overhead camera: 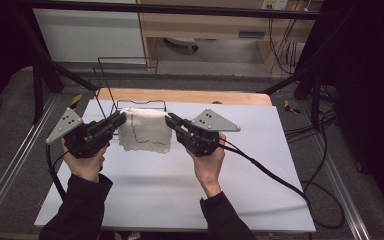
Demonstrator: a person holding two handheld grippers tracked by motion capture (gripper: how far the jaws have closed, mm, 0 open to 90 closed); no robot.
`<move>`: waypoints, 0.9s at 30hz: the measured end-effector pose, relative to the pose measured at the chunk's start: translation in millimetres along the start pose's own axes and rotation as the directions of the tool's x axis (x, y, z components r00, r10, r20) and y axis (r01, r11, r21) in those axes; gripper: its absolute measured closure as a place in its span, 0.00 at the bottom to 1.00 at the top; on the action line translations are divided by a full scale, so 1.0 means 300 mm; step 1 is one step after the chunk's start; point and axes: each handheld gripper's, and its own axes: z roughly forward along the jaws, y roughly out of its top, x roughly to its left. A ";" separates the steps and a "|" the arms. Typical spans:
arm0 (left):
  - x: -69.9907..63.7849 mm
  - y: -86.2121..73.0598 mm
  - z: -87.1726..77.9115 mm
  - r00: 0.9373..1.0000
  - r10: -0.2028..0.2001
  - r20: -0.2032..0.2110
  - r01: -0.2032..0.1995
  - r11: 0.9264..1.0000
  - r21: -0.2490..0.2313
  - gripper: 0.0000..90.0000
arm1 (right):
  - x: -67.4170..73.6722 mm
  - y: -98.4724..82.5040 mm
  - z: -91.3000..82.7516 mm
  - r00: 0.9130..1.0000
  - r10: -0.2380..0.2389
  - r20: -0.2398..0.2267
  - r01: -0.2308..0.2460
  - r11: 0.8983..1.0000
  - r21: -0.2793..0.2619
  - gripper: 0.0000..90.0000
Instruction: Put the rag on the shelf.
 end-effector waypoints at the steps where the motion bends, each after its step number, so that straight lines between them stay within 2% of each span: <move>1: 0.003 0.005 0.000 1.000 0.000 -0.003 0.000 1.000 -0.005 0.91 | 0.001 0.005 0.004 1.000 0.000 0.002 0.000 1.000 -0.004 0.92; 15: 0.058 0.064 -0.015 0.999 -0.025 -0.031 0.022 0.997 -0.080 0.92 | 0.018 0.088 0.077 0.999 -0.032 0.011 0.033 0.999 -0.038 0.93; 27: 0.096 0.093 -0.004 0.998 -0.031 -0.052 0.026 0.994 -0.110 0.92 | 0.010 0.129 0.131 0.999 -0.040 0.016 0.041 0.998 -0.053 0.93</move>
